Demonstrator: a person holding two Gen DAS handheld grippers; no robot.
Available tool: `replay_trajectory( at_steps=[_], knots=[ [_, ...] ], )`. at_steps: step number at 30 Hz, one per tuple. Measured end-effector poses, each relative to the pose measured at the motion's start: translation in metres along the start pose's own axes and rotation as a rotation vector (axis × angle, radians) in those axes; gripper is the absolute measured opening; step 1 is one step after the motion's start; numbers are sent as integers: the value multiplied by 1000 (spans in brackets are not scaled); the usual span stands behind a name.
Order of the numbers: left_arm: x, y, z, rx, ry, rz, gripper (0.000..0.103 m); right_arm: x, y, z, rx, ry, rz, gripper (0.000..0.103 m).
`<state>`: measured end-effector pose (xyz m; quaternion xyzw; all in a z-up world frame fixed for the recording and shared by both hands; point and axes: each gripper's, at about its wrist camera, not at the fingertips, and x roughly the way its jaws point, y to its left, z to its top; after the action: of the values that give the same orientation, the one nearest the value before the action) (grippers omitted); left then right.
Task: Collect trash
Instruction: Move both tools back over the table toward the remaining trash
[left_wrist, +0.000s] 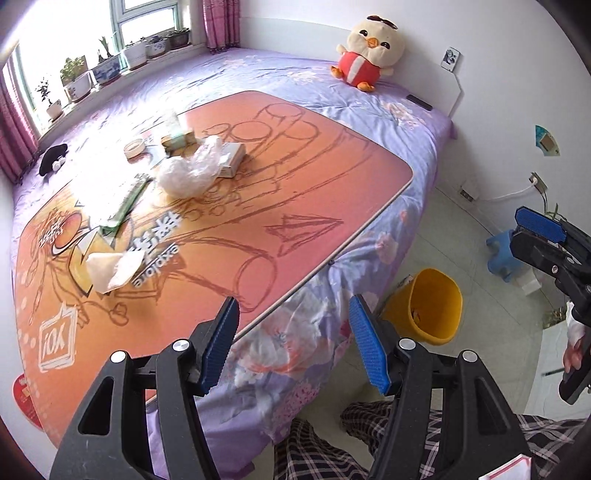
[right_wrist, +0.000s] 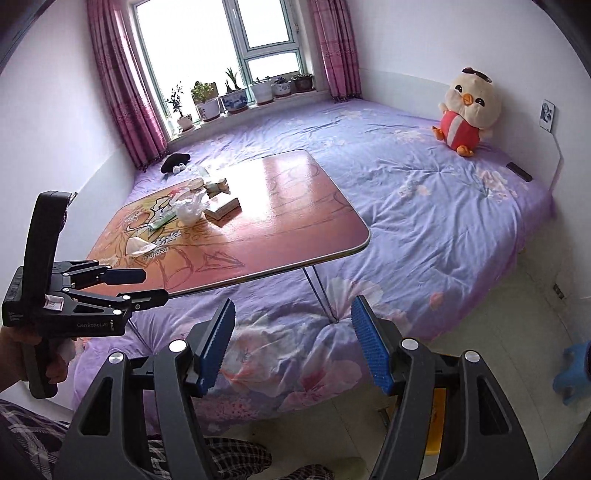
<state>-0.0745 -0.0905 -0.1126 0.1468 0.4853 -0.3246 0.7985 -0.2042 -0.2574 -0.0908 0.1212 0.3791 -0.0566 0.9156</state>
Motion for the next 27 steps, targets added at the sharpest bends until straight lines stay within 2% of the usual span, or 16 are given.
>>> replay_trajectory(
  at_steps=[4, 7, 11, 18, 27],
  knots=[
    [-4, 35, -6, -77, -14, 45, 62, 15, 20, 10, -26, 10, 38, 66],
    [-3, 63, -8, -140, -31, 105, 78, 30, 34, 17, -45, 19, 55, 67],
    [2, 101, -9, -207, -34, 161, 86, 52, 51, 28, -54, 21, 65, 77],
    [15, 132, -5, -229, -26, 203, 86, 107, 70, 52, -101, 36, 45, 77],
    [25, 146, -3, -216, -2, 209, 83, 188, 78, 79, -143, 143, -10, 77]
  ],
)
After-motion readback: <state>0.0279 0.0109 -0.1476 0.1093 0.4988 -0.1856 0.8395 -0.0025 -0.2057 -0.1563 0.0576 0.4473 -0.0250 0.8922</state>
